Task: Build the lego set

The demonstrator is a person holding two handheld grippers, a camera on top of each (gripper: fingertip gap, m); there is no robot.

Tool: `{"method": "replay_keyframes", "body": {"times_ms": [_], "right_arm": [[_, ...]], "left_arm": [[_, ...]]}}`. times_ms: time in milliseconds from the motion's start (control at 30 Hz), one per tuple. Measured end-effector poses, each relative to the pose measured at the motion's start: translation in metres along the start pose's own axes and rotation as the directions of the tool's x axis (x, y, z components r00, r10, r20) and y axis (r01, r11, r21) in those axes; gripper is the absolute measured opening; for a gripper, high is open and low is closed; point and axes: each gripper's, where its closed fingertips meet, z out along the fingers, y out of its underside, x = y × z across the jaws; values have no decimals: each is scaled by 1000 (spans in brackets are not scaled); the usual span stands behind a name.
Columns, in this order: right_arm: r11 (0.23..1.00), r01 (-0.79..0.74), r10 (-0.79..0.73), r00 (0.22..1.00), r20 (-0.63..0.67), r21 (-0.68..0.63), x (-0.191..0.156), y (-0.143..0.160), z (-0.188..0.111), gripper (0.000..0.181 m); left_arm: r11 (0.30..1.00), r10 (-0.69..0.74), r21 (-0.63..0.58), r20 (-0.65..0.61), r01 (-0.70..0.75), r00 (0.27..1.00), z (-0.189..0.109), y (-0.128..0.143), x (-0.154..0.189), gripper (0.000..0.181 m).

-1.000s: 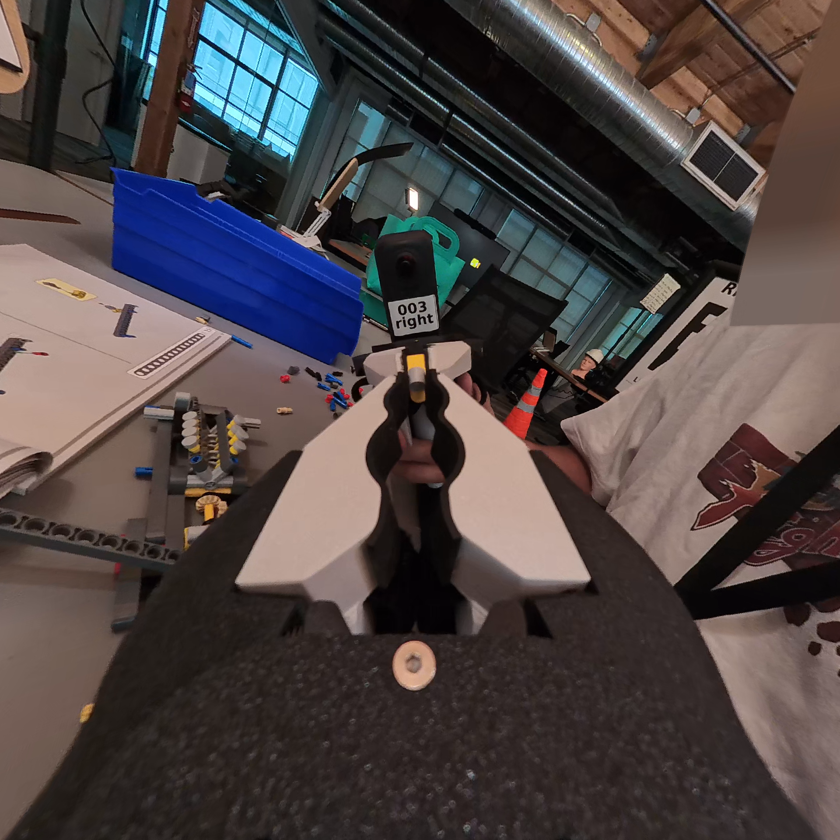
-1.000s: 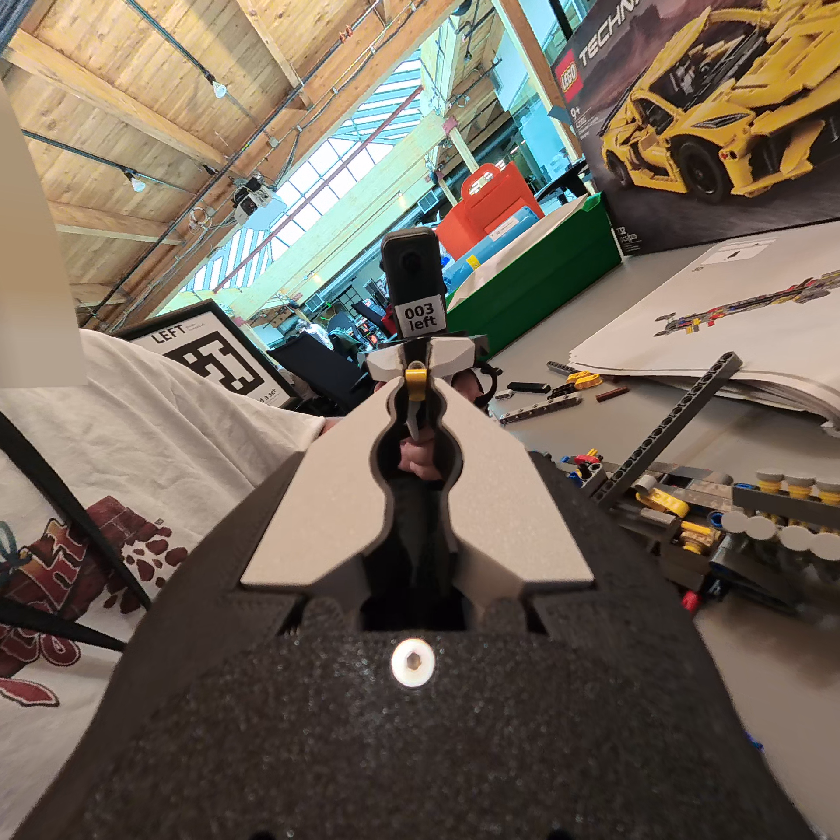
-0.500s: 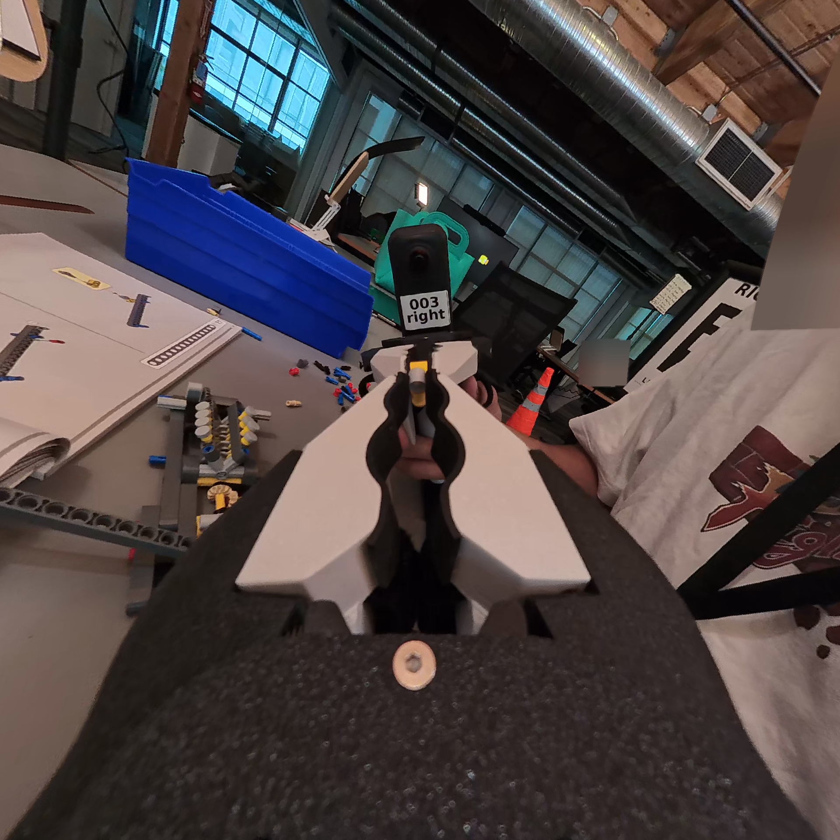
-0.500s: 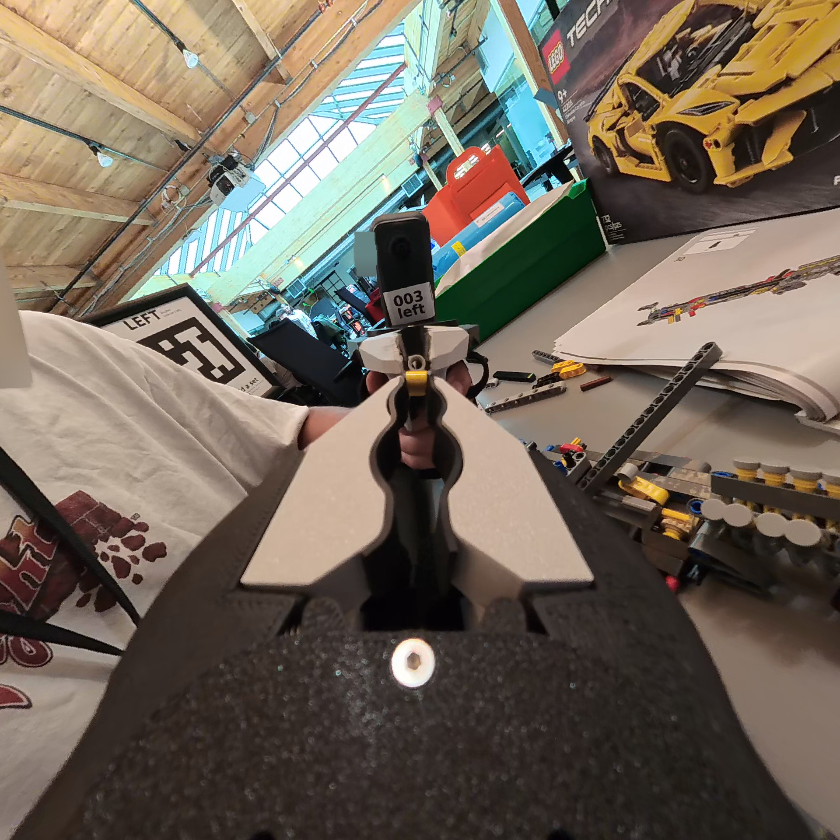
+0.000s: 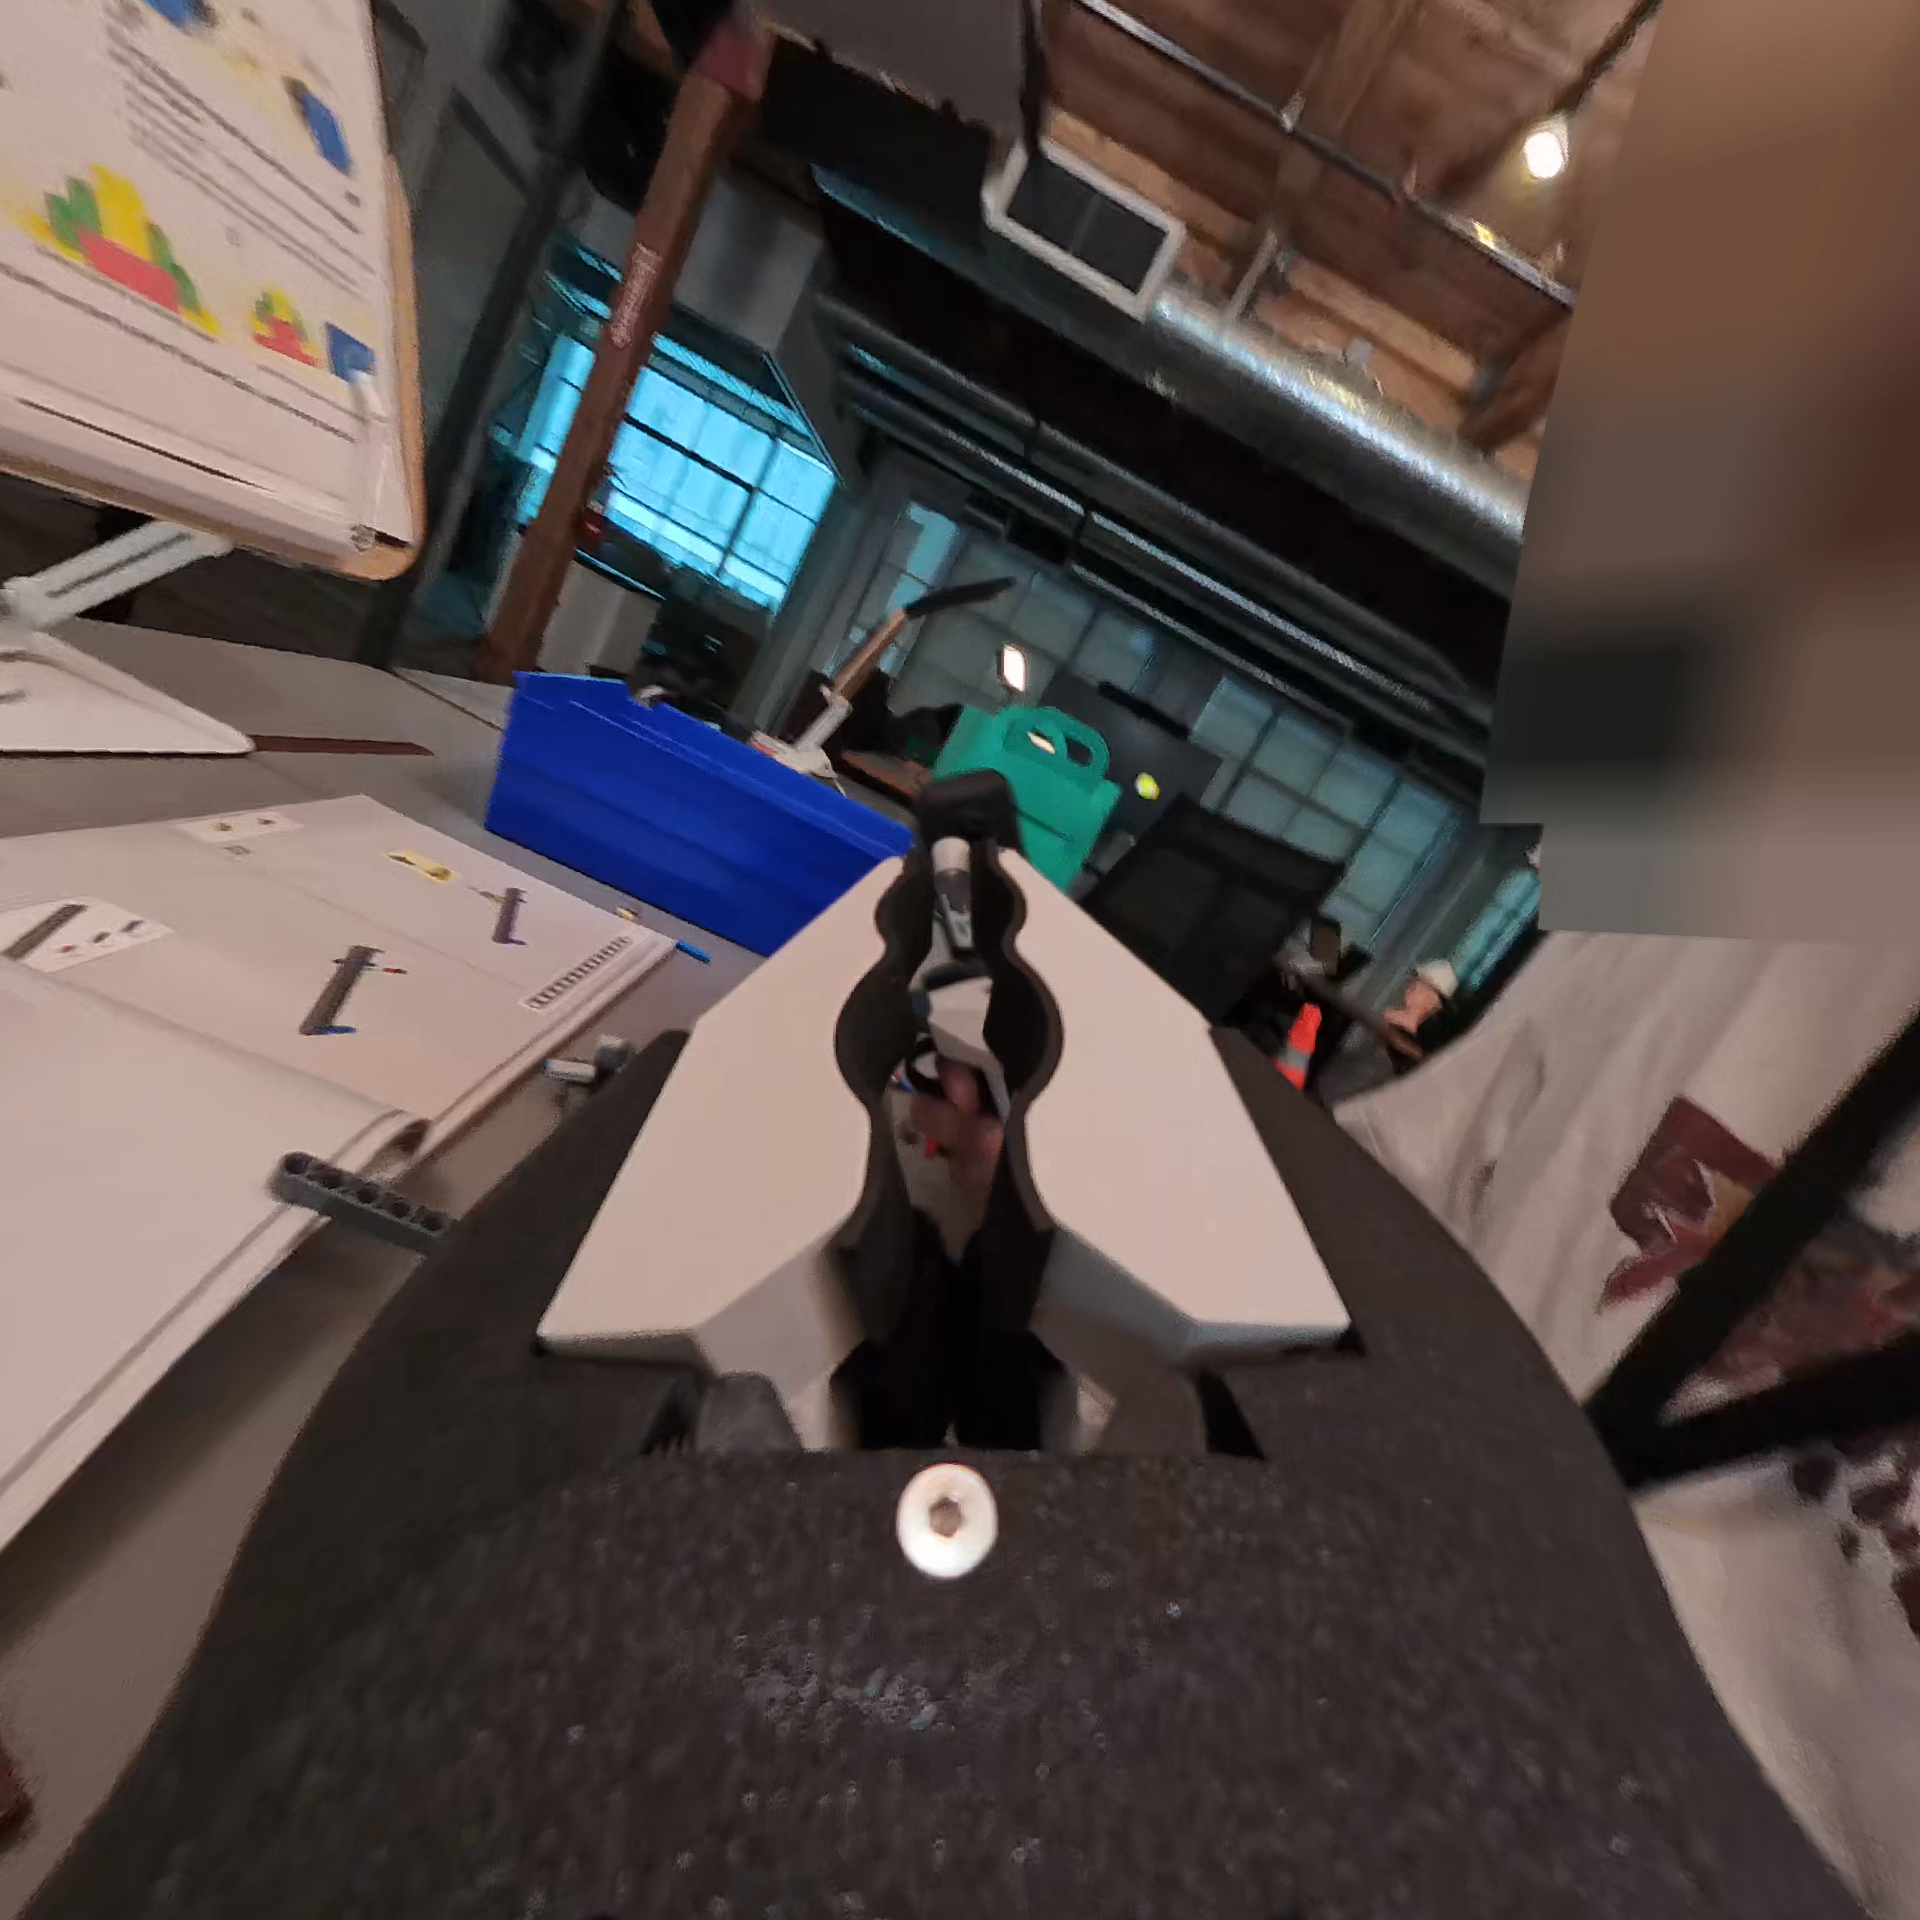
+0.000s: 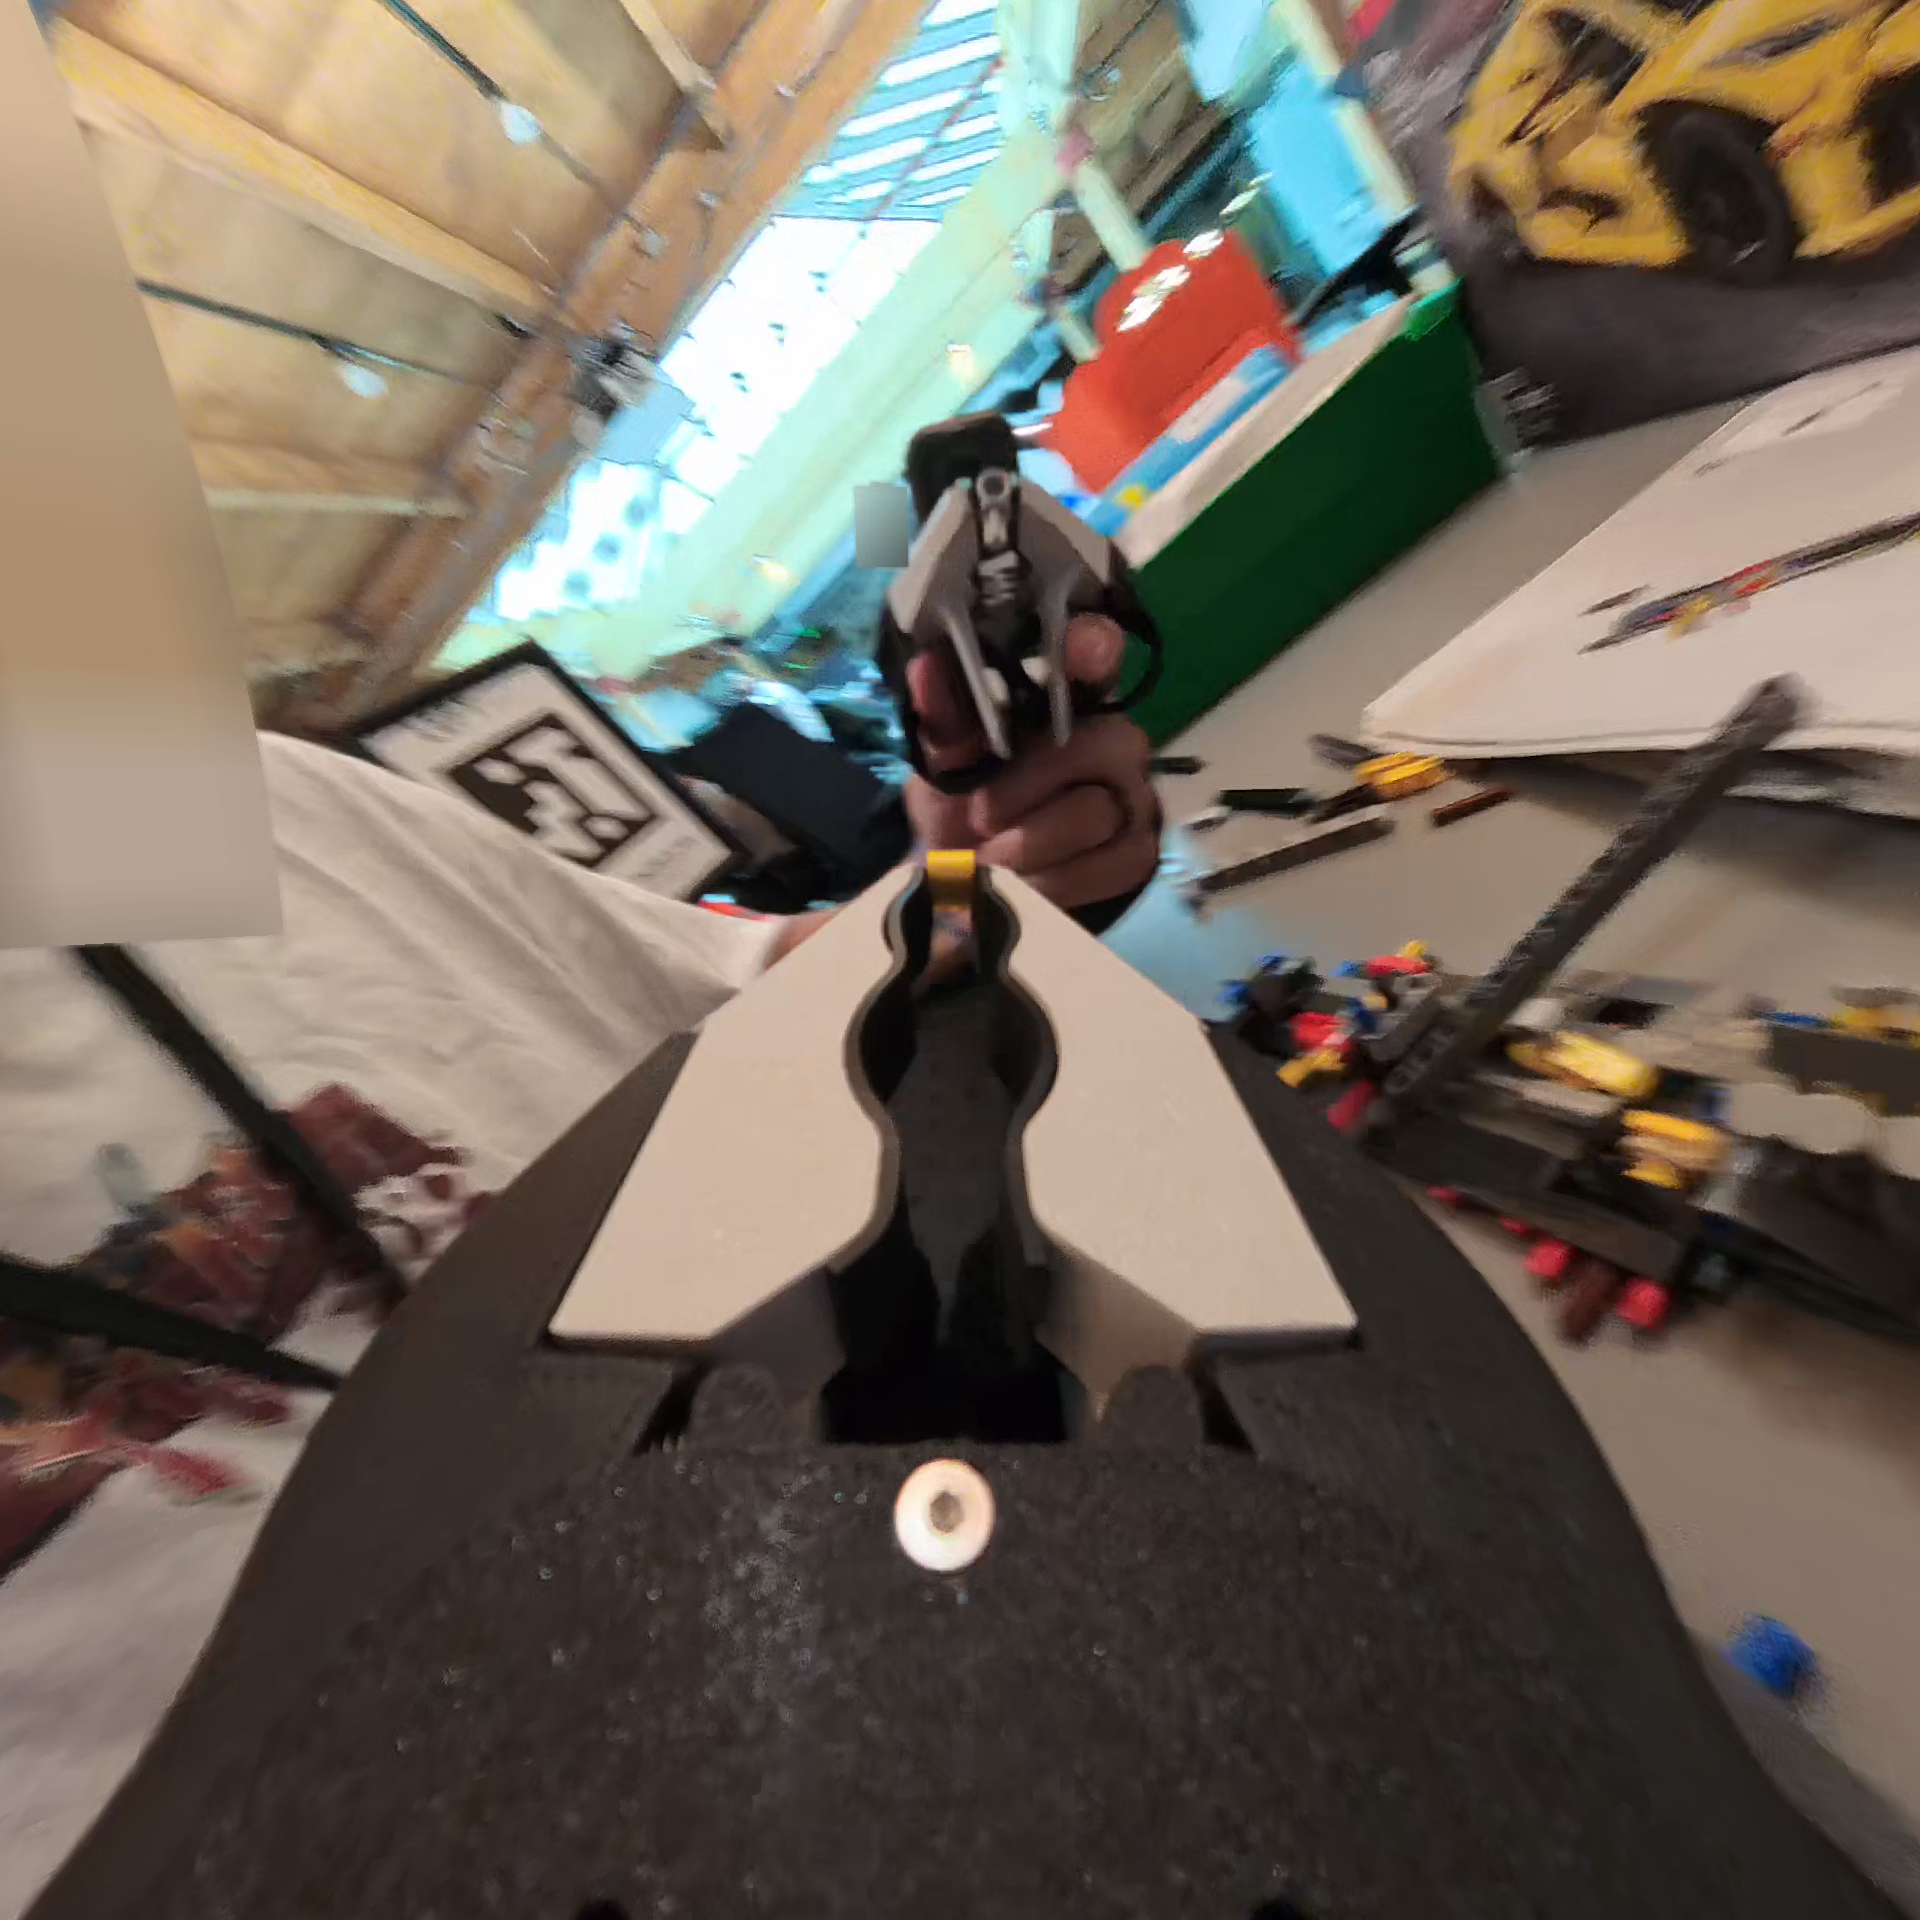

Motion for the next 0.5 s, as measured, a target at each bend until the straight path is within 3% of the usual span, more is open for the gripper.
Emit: {"method": "replay_keyframes", "body": {"times_ms": [67, 167, 333, 500], "right_arm": [[988, -154, 154, 978, 141, -13, -12, 0, 1, 6], [935, -339, 355, 881, 313, -105, -30, 4, 3, 5], [901, -398, 433, 805, 406, -172, -45, 8, 11, 6], [875, -466, 471, 751, 463, -135, -46, -3, 10, 6]], "left_arm": [[993, -3, -121, -157, -16, 988, 3, 16, 28, 6], [982, -27, -185, -292, -29, 956, 8, 29, 51, 6], [983, -106, -177, -385, 39, 917, 16, 36, 63, 6], [982, -99, -186, -396, 25, 913, 26, 45, 69, 6]]}}
